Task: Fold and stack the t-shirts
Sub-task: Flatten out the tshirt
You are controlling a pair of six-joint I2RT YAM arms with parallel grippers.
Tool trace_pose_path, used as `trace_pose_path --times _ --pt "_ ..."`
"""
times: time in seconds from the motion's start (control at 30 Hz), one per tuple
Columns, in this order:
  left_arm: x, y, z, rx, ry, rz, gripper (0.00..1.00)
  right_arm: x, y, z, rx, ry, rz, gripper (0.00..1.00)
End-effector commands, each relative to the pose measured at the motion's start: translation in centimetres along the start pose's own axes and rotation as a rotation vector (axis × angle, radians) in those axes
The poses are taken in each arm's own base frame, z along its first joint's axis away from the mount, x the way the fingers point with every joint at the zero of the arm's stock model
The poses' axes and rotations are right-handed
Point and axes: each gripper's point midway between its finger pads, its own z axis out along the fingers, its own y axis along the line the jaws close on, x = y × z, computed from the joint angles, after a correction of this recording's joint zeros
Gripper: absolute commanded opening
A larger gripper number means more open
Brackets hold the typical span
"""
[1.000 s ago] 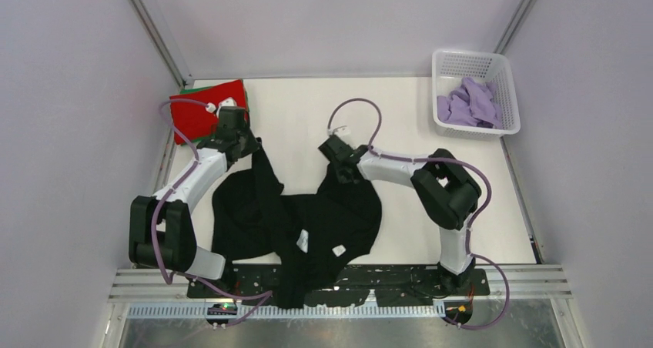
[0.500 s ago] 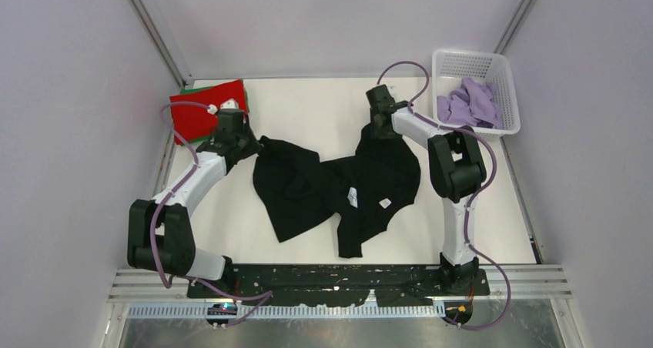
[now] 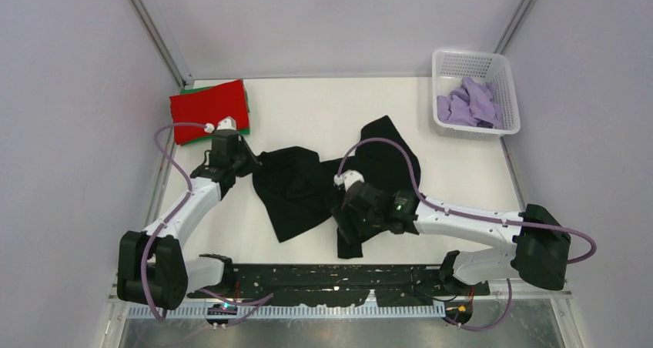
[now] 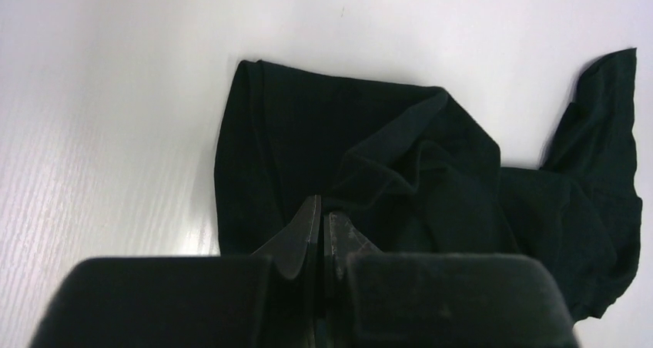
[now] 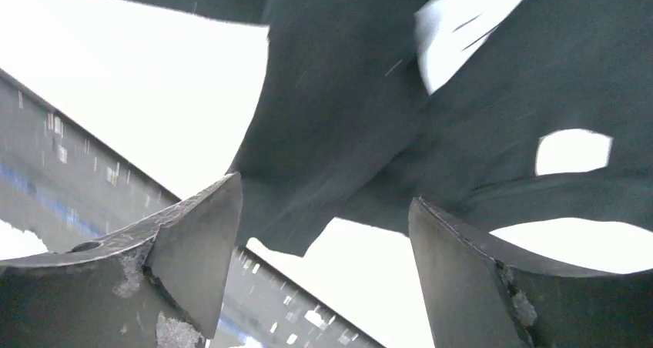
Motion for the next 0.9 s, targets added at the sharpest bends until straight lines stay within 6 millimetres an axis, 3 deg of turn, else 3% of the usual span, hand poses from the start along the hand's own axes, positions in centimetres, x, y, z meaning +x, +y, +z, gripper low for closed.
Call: trace_pose_path --times 0.0,0.07,0.13,0.3,0.4,0.47,0.53,0.57,0.6,0.63,0.73,0.87 --pt "-0.4 -0.5 -0.6 0.048 -0.048 -0.027 0.0 5.1 6.0 -1.3 -0.194 0.095 0.037 0.86" --pt "0.0 -0.2 -0.7 0.046 -0.044 -0.032 0.0 6.1 7.8 -1.4 -0.249 0.096 0.039 0.86" --pt "0.5 -0.6 -0.8 0.073 -0.026 -0.034 0.0 7.0 7.7 -0.7 -0.218 0.112 0.056 0.86" --pt "0.6 -0.2 -1.4 0.063 -0.04 -0.032 0.0 9.1 4.7 1.7 -0.029 0.152 0.096 0.78" --pt "0.6 -0.1 -1.7 0.062 -0.045 -0.032 0.0 10.5 3.3 2.4 0.057 0.186 0.13 0.68" --pt "0.7 0.0 -2.0 0.065 -0.048 -0.03 0.0 11.3 2.5 2.8 0.103 0.2 0.137 0.56" --pt "0.3 0.4 -2.1 0.04 -0.07 -0.03 0.0 11.5 1.4 2.9 0.162 0.206 0.139 0.37" --pt "0.2 0.4 -2.2 0.037 -0.076 -0.03 0.0 10.9 0.8 2.8 0.197 0.183 0.147 0.21" --pt "0.0 0.4 -2.4 0.035 -0.081 -0.029 0.0 11.0 -0.2 2.2 0.241 0.192 0.141 0.15" --pt "-0.1 0.5 -2.5 0.032 -0.086 -0.026 0.0 9.5 -1.0 1.8 0.287 0.133 0.158 0.08" --pt "-1.3 0.1 -3.3 0.036 -0.121 -0.023 0.0 6.2 -4.0 -1.1 0.389 0.02 0.195 0.05" --pt "-4.1 -1.7 -4.8 0.08 -0.191 -0.019 0.0 -0.6 -9.9 -5.3 0.558 -0.226 0.28 0.05"
